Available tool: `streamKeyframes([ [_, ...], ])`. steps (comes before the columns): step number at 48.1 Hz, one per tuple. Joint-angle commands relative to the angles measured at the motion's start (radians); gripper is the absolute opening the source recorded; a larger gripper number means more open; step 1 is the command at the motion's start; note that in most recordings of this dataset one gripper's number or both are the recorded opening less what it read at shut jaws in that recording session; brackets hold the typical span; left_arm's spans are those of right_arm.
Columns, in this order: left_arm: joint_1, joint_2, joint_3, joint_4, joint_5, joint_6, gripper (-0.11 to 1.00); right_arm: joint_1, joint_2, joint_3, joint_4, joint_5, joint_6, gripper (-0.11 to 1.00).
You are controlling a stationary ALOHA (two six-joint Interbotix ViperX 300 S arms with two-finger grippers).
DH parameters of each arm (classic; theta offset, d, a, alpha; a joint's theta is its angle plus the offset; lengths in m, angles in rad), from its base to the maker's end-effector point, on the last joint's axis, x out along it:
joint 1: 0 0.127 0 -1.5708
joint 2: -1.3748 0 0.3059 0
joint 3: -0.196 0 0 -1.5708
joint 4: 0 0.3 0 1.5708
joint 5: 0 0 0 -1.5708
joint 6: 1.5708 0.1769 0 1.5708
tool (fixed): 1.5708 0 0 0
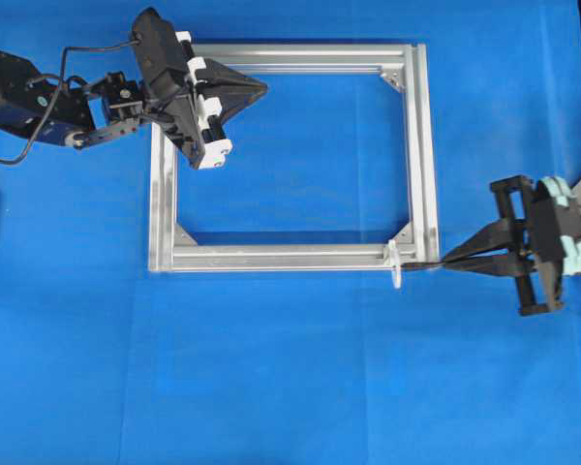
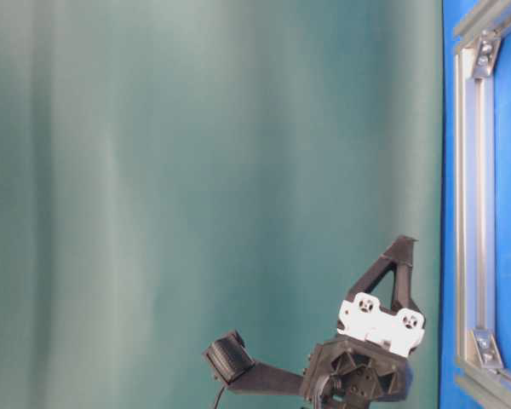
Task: Insert the wire through the string loop located on the right side.
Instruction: 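Push the USB plug through the zip-tie loop with the right gripper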
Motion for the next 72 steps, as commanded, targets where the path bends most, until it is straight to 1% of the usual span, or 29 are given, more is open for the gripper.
streamKeyframes([
  [1, 0.002, -0.029, -0.02, 0.005, -0.014, 0.002, 0.0, -0.006, 0.063, -0.046, 0.003, -0.052, 0.0, -0.04],
  [8, 0.0, -0.029, -0.017, 0.008, -0.014, 0.002, 0.0, -0.014, 0.152, -0.1, 0.003, -0.077, -0.002, -0.04],
  [16, -0.011, -0.029, -0.015, 0.006, -0.014, 0.002, 0.0, -0.025, 0.212, -0.147, 0.005, -0.078, -0.002, -0.04],
  [29, -0.028, -0.031, -0.008, 0.008, -0.032, 0.002, 0.0, -0.028, 0.225, -0.161, 0.005, -0.08, -0.002, -0.04],
  [36, -0.052, -0.031, -0.003, 0.008, -0.037, 0.0, 0.0, -0.026, 0.225, -0.161, 0.005, -0.077, -0.003, -0.04],
  [44, -0.132, -0.031, 0.003, 0.008, -0.037, -0.014, 0.0, -0.028, 0.225, -0.161, 0.006, -0.075, -0.002, -0.04],
  [59, -0.368, -0.031, 0.009, 0.006, -0.034, -0.018, 0.0, -0.028, 0.225, -0.161, 0.005, -0.075, -0.002, -0.04],
  [67, -0.433, -0.031, 0.008, 0.005, -0.031, -0.02, 0.0, -0.028, 0.227, -0.163, 0.005, -0.074, -0.002, -0.04],
  [72, -0.445, -0.031, 0.011, 0.003, -0.028, -0.02, 0.0, -0.026, 0.227, -0.163, 0.006, -0.074, -0.002, -0.04],
])
